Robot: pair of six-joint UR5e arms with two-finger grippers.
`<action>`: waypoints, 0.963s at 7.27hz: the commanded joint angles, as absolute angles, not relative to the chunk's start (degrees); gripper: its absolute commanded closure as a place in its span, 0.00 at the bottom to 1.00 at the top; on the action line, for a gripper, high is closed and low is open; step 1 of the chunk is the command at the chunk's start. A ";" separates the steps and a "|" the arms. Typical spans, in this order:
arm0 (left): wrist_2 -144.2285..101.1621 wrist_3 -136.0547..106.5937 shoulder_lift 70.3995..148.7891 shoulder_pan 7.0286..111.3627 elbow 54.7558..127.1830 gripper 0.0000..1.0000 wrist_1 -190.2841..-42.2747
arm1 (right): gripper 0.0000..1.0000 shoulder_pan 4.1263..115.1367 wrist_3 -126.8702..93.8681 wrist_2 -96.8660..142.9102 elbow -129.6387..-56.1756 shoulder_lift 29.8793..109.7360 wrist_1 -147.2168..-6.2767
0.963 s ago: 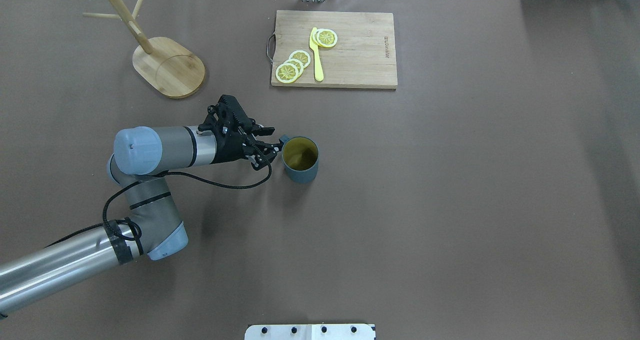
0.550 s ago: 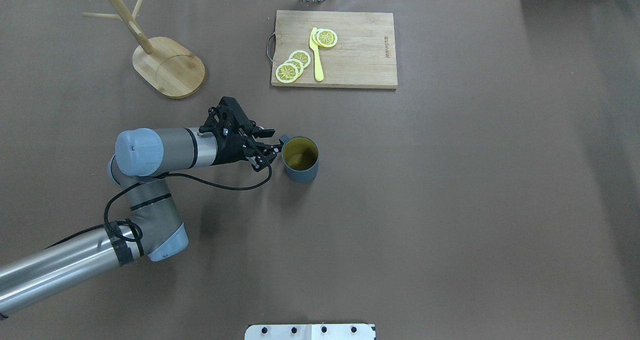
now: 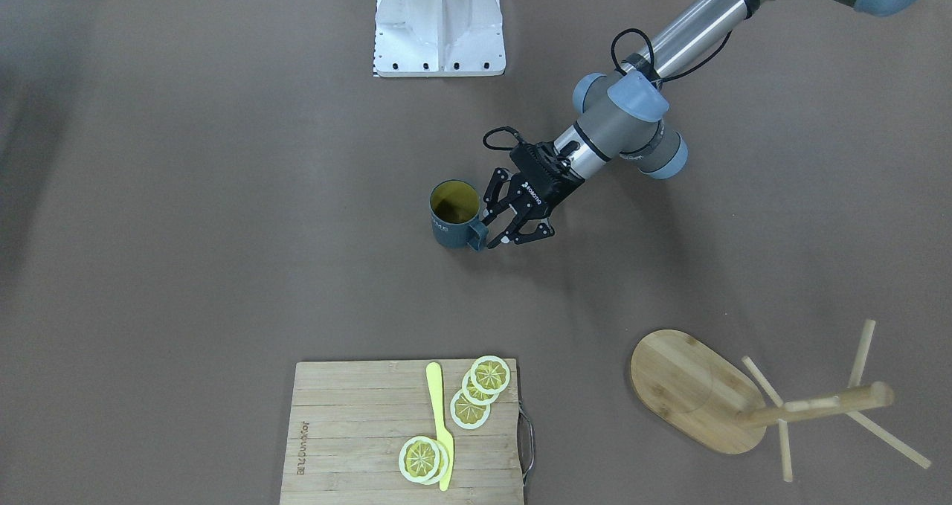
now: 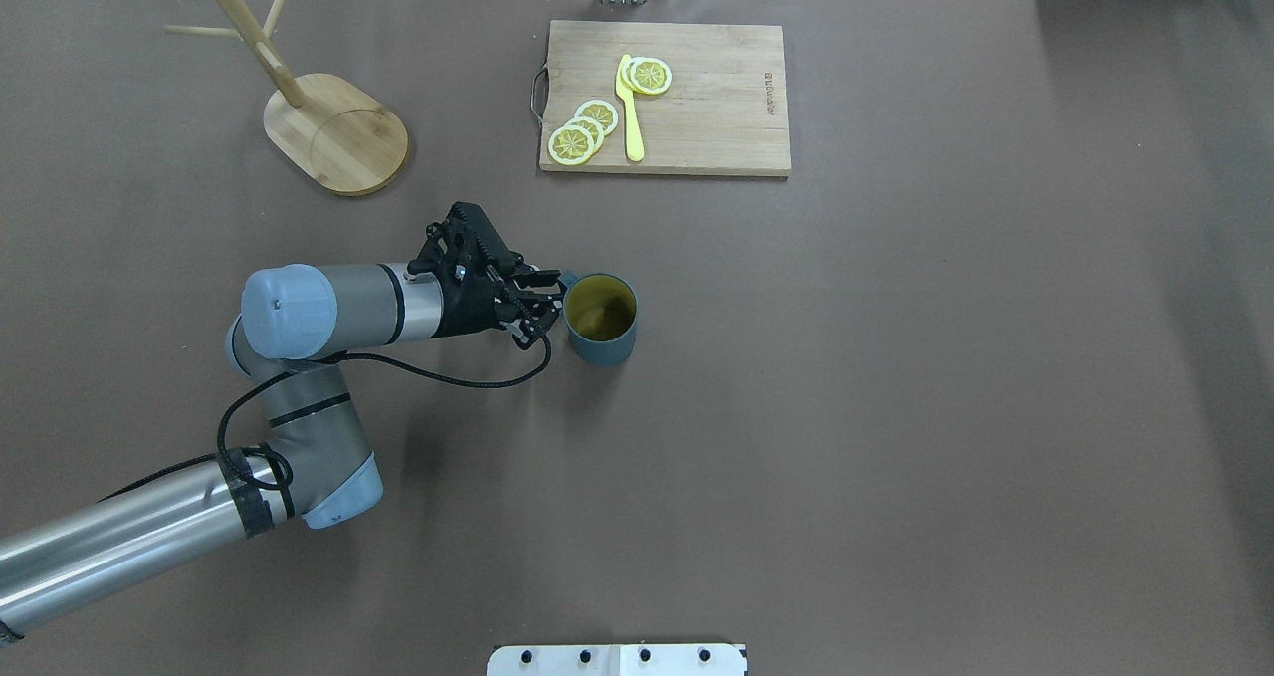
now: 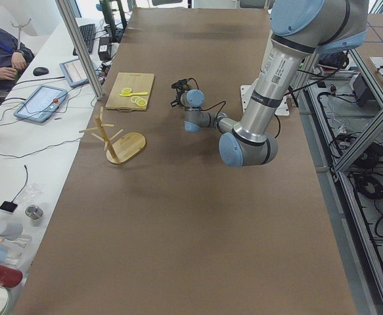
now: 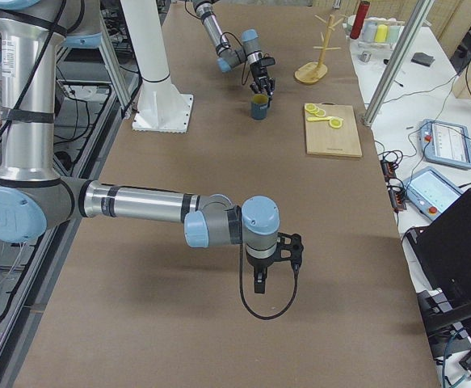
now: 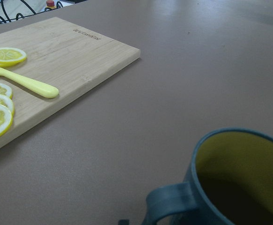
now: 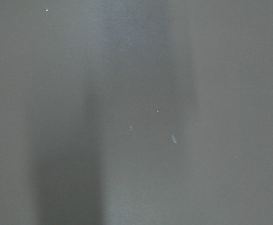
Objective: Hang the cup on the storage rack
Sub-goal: 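Close the left gripper on the blue mug's handle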
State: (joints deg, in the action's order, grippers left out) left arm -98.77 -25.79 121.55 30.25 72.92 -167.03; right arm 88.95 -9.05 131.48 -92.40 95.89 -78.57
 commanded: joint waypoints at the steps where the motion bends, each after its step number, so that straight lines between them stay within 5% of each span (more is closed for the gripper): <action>1: -98.70 -25.93 121.64 30.23 72.86 0.60 -166.99 | 0.00 88.95 -9.05 131.48 -92.37 95.89 -78.57; 3: -98.70 -25.93 121.73 30.23 72.86 0.64 -166.99 | 0.00 88.95 -9.05 131.48 -92.37 95.89 -78.57; 7: -98.79 -27.58 121.90 30.23 72.86 0.93 -167.08 | 0.00 88.95 -9.05 131.48 -92.29 95.89 -78.57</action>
